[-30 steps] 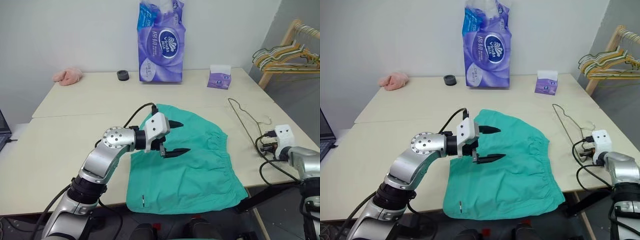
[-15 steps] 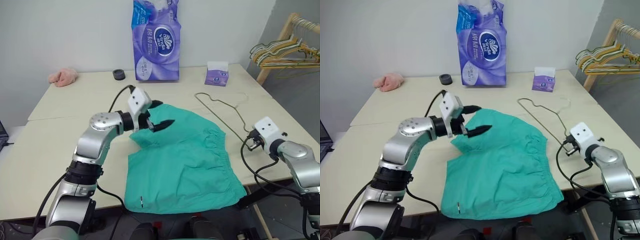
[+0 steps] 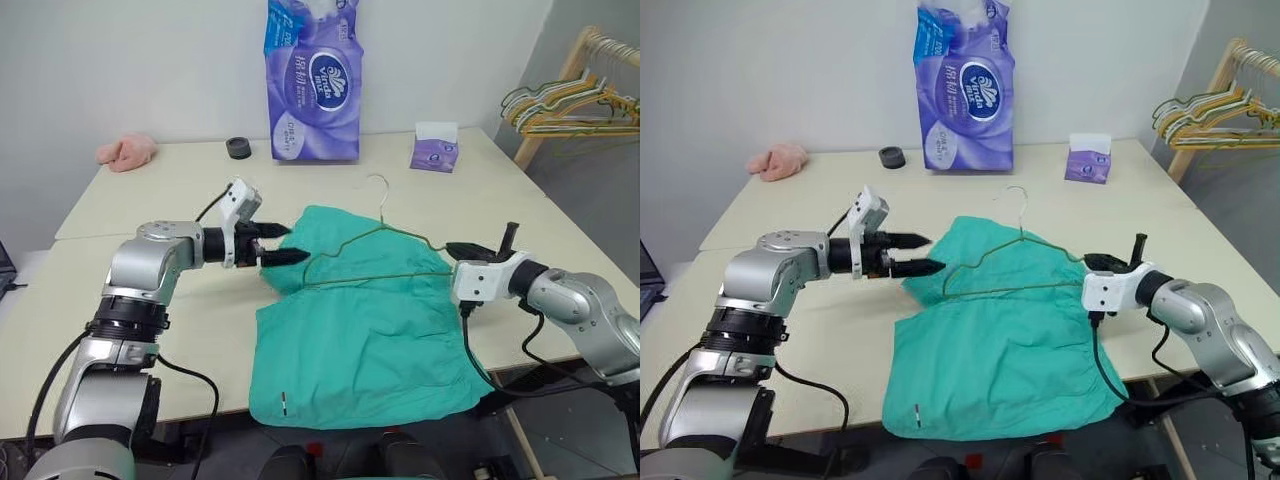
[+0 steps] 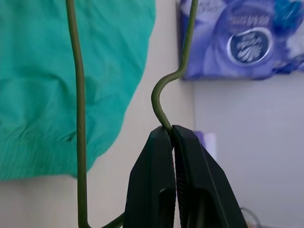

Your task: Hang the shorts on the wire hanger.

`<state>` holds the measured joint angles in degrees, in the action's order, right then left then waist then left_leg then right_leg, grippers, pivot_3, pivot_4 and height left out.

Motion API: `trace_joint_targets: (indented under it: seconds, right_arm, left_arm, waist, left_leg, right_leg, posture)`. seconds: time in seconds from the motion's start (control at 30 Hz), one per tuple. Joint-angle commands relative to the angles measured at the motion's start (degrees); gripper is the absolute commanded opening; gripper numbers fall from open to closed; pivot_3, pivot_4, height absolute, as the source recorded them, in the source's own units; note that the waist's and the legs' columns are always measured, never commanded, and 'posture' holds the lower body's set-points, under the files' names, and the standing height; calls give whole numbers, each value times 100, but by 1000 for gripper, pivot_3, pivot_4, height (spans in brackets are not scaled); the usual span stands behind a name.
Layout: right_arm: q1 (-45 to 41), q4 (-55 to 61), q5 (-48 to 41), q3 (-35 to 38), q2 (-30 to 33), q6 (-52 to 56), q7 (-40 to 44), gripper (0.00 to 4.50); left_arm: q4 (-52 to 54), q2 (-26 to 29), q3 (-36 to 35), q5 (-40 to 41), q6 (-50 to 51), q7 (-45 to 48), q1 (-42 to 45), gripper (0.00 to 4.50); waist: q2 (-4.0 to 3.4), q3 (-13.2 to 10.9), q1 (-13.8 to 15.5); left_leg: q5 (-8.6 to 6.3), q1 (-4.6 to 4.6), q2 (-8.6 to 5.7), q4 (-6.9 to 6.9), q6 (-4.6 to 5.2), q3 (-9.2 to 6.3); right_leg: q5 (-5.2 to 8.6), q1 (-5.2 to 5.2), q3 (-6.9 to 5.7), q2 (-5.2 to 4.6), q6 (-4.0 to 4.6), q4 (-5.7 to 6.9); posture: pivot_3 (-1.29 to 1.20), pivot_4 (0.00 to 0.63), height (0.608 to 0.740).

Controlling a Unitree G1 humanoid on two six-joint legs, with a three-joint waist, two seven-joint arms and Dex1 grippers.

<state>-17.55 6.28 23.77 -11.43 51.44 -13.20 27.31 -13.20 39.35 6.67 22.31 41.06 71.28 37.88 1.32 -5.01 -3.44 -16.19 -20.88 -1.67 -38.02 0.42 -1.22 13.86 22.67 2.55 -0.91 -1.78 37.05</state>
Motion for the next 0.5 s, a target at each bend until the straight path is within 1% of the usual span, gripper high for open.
trace_joint_targets:
  seconds: [0.03, 0.2, 0.3, 0.4, 0.5]
  right_arm:
    - [-203, 25, 58, 162, -86, -444, -144, 33]
    - [-247, 47, 37, 190, -221, -732, -88, 33]
    - [-222, 40, 65, 224, -250, -817, -61, 33]
    - [-191, 37, 49, 257, -271, -841, -43, 0]
    - [-168, 33, -37, 295, -321, -794, -19, 0]
  left_arm:
    - [427, 223, 221, 113, -86, 595, -213, 4500]
    - [359, 153, 327, 3, -240, 687, -383, 4500]
    - [299, 80, 298, 80, -125, 690, -355, 4500]
    - [268, 34, 310, 110, -57, 732, -353, 3933]
    - [369, 81, 387, 121, -13, 899, -452, 3058]
  waist:
    - [1, -1, 1]
    - [1, -1, 17]
    - [1, -1, 21]
    - [1, -1, 13]
    - [1, -1, 9]
  left_leg:
    - [0, 0, 0, 0, 0, -1]
    - [0, 0, 1, -4, 0, -2]
    - [0, -1, -1, -5, 0, -1]
    - [0, -1, -1, -5, 0, 0]
    - [0, 0, 0, -4, 0, -1]
  right_leg:
    - [1, 1, 0, 0, 2, 0]
    - [2, 1, -2, 0, 6, 5]
    - [2, -1, -2, -1, 5, 3]
    - [2, -1, -2, -1, 6, 4]
    - [2, 0, -2, 1, 6, 5]
  posture:
    - [-96, 56, 740]
    - [-102, 56, 740]
    - [-104, 56, 740]
    - [-105, 56, 740]
    - [-107, 57, 740]
